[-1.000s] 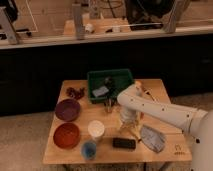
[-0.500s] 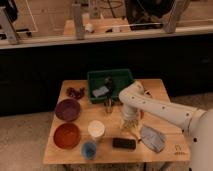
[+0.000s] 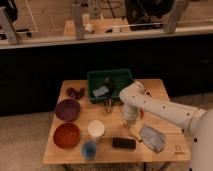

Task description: Place banana in metal cup

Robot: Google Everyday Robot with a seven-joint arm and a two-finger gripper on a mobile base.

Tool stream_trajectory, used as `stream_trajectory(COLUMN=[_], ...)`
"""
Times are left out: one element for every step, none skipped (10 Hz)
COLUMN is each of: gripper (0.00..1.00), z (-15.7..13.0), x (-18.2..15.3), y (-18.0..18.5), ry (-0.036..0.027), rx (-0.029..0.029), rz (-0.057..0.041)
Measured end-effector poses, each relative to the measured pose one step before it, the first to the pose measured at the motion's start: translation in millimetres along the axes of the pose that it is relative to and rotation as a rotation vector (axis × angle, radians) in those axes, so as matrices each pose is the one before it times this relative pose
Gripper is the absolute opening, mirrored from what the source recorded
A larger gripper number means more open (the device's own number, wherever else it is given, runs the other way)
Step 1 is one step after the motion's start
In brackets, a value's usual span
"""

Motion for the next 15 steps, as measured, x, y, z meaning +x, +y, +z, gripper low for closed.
stream_trajectory(gripper=[0.0, 0.0, 0.0, 0.0, 0.0, 0.0, 0.0, 0.0, 0.0, 0.0, 0.0, 0.0, 0.0, 0.0, 0.0], z=[0.15, -0.38, 0.12, -3.26, -8.47, -14.56, -16.79, -22.96, -31.07, -25.96, -17.21, -22.04, -10.4, -1.04, 0.77], x=[-1.13, -1.74, -4.57, -1.4, -0.4, -0.52, -0.31, 0.0, 0.51, 0.7, 0.98, 0.05, -1.42, 1.05, 1.38], y=[0.53, -1.82, -0.66, 0.24, 1.48, 2.61, 1.73, -0.08, -2.66, -4.88, -6.13, -8.01, -2.74, -2.2, -1.75], ry=[-0.00417, -0.00323, -0.00364, -0.00166, 0.00255, 0.00898, 0.01156, 0.01615, 0.025, 0.0238, 0.01906, 0.0254, 0.00878, 0.00269, 0.00069], rx=[-0.00161, 0.00405, 0.00434, 0.01012, 0.02954, 0.05191, 0.05246, 0.06283, 0.07969, 0.07275, 0.05348, 0.06861, 0.02848, 0.00492, 0.00045], rz=[0.00012, -0.00423, -0.00033, 0.01142, 0.02166, 0.01891, 0.01576, 0.01355, 0.01149, 0.00884, 0.00391, 0.00444, 0.0034, -0.00259, -0.003])
